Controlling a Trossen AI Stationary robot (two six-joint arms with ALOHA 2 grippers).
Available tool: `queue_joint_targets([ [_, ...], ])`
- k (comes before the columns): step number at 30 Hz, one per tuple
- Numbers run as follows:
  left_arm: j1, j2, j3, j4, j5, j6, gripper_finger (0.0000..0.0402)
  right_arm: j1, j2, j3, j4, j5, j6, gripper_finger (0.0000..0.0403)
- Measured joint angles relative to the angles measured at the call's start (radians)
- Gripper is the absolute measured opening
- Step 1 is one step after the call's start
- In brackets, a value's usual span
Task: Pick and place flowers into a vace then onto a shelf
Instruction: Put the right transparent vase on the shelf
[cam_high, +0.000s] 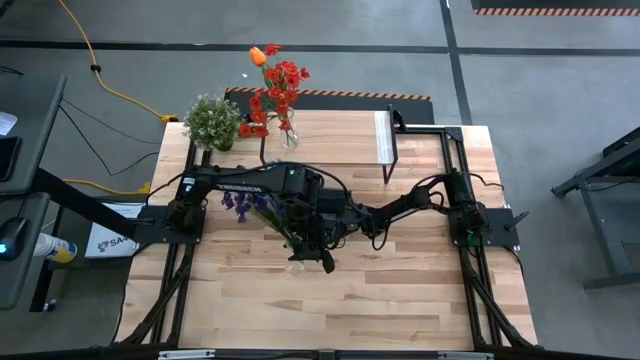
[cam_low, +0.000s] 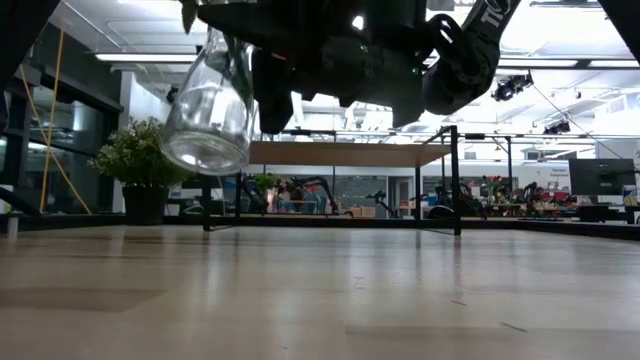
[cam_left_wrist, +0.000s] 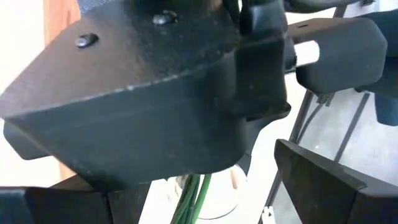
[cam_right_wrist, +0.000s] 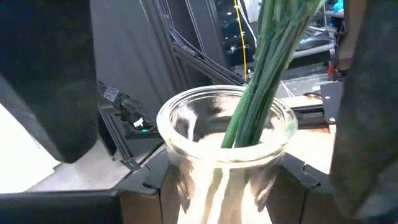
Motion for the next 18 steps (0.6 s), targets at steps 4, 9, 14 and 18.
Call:
queue_joint_targets([
  [4,0.001,0.000,0.000,0.001,-0.008,0.000,0.0360,0.000,0.000,0.000,-0.012,0.004,-0.014,0.0163],
  [9,0.001,0.000,0.000,0.001,-0.013,0.000,0.0360,0.000,0.000,0.000,-0.027,0.013,-0.019,0.0163],
  [14,0.001,0.000,0.001,-0.003,-0.033,0.011,0.0360,0.001,0.000,0.000,-0.046,0.029,-0.028,0.0163],
  [18,0.001,0.000,0.003,-0.002,-0.034,0.012,0.0360,0.001,0.000,0.000,-0.058,0.040,-0.033,0.0163],
])
